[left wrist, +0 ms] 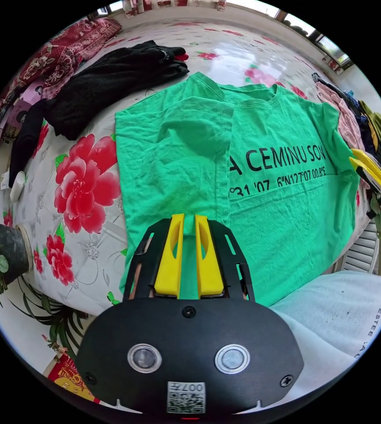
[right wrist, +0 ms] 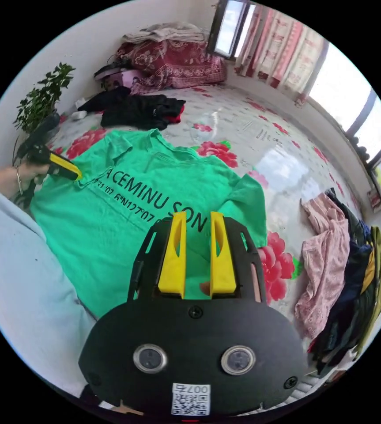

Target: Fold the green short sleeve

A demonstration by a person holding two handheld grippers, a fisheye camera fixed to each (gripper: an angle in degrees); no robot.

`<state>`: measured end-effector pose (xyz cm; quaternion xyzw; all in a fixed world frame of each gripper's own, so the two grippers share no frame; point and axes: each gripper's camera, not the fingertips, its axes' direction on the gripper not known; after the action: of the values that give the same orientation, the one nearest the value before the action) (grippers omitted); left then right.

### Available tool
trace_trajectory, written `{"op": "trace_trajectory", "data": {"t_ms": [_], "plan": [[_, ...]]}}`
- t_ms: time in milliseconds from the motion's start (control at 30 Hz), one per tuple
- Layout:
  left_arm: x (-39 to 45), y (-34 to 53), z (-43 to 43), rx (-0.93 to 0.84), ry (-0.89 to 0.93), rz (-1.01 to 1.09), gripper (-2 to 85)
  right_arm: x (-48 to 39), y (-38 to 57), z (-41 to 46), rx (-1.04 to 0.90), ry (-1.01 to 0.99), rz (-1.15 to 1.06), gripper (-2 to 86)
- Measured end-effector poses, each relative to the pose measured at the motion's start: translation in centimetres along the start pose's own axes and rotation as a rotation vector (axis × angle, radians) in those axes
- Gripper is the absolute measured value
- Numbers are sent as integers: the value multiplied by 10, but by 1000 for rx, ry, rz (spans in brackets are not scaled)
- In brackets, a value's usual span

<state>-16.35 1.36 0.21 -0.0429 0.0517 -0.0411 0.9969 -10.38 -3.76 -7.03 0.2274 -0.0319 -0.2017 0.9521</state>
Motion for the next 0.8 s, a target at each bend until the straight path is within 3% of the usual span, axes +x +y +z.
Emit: {"op": "trace_trajectory", "data": {"t_ms": [33,200,400,500,567,667,733,800], "plan": [[1,-2,0,-4,-4,4,48,8,2,-3,16,-4,63,83],[2,-5,-2,-5,0,15,48,125,55,6,90,-166,805,118],[3,-9,-4,-14,-3,33,48,198,119,53,164,-461,1267,103],[2,-9,-4,-13,0,42,48,209,128,61,170,-545,1316,83],[1,-9,-5,-13,2,49,48,207,122,50,191,-570,1227,76],[-2,-8,-5,-8,12,44,47,198,118,11,164,-391,1060,80],[-4,-5,-5,3,17,41,47,200,133,-4,158,-309,1087,85],[-3,-4,-5,6,7,50,47,213,160,0,159,-382,1198,93]]}}
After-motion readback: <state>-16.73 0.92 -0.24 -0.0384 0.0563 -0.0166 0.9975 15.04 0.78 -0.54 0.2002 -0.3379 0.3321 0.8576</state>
